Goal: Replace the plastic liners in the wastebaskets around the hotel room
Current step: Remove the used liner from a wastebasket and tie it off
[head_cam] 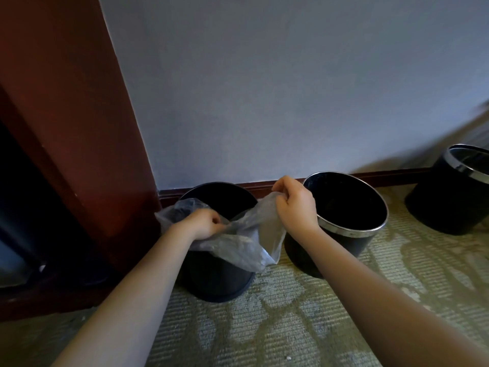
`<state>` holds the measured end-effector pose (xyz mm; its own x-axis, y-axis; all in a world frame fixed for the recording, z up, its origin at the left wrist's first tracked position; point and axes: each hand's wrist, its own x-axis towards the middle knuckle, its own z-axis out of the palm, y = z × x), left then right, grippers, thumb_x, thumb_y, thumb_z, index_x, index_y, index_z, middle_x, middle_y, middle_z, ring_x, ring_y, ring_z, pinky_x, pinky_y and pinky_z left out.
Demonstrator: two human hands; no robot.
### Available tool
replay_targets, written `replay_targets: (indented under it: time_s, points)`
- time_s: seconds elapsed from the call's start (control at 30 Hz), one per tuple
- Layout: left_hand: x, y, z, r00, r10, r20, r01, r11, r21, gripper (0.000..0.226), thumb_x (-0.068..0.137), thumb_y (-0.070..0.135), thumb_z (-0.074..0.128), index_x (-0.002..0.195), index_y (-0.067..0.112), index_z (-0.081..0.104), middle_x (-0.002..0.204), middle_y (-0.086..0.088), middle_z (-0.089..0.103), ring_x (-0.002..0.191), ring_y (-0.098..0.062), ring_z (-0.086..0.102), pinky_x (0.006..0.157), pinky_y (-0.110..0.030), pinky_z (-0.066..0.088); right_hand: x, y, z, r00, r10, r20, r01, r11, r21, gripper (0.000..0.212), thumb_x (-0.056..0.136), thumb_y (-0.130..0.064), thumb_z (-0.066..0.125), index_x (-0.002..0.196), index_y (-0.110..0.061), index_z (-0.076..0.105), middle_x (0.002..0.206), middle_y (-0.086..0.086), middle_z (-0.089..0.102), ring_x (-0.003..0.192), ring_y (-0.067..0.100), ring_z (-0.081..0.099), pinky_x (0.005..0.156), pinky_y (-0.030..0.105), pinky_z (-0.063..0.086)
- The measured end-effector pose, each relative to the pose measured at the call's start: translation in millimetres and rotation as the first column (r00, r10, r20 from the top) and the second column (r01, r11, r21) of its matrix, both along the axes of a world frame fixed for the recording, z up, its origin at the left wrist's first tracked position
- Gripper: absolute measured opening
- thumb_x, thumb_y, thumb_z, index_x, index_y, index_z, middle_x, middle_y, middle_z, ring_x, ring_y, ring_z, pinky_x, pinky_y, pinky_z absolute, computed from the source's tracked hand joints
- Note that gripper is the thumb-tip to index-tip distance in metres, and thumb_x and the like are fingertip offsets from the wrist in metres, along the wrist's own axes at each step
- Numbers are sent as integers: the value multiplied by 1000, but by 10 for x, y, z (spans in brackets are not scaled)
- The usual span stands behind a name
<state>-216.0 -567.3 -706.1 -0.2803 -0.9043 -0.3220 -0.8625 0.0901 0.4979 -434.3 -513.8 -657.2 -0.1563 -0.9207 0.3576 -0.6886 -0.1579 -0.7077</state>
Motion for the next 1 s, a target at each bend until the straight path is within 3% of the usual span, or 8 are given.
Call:
replay_targets:
  time_s: [0.17,0.3,0.4,0.57,0.7,0.77,0.87,1.0]
  points:
    - [-73,114,-32,988,-67,139,45,987,155,25,90,31,58,112,22,63,110,-6,62,95,-21,57,84,-32,44,-15,1,36,931,164,-326,-19,914,405,25,83,-17,51,108,-20,57,81,-3,58,75,20,57,56,28,41]
    - [-161,170,38,958,-152,244,128,985,111,17,92,15,52,101,12,66,102,-9,63,91,-24,58,82,-31,45,105,-74,-4,850,47,-525,45,986,160,29,83,-29,53,106,-15,62,104,4,59,101,28,53,76,35,44]
    - [-120,161,151,956,-99,277,120,991,-58,17,93,19,49,89,12,63,87,-7,60,79,-23,56,77,-35,46,300,-159,7,848,40,-528,-10,998,60,31,86,-29,51,111,-12,60,107,7,59,105,29,52,77,36,39]
    - [12,256,356,987,-55,150,119,879,-462,14,90,20,52,79,14,56,83,-5,60,80,-27,57,71,-39,49,580,-260,-99,741,268,-616,-141,959,247,53,95,-37,42,145,-23,37,141,6,48,130,28,42,107,44,29]
    - [135,294,449,990,-86,112,133,834,-536,14,88,17,55,76,23,54,77,9,51,78,-15,54,68,-31,45,619,-277,-180,896,263,-358,-63,873,484,50,98,-48,39,139,-21,44,130,10,57,119,33,52,97,43,39]
    - [204,285,491,990,-118,83,143,875,-462,13,84,18,59,73,24,58,77,11,54,78,-12,56,71,-32,49,601,-271,-164,958,237,-161,-112,827,551,36,93,-45,54,113,-16,60,104,6,64,101,27,59,81,33,45]
    - [289,242,508,995,-92,32,98,939,-330,11,85,17,57,82,23,66,91,7,63,85,-14,59,78,-35,52,548,-276,-62,967,252,-29,-204,839,505,15,87,-22,66,73,-22,61,76,-5,61,75,14,59,62,23,43]
    - [245,79,573,981,45,-187,-118,909,-400,22,95,12,48,107,15,66,112,-1,63,101,-17,57,85,-27,42,464,-275,201,928,281,244,-360,845,395,11,83,-9,66,74,-16,69,83,3,68,85,16,63,80,28,49]
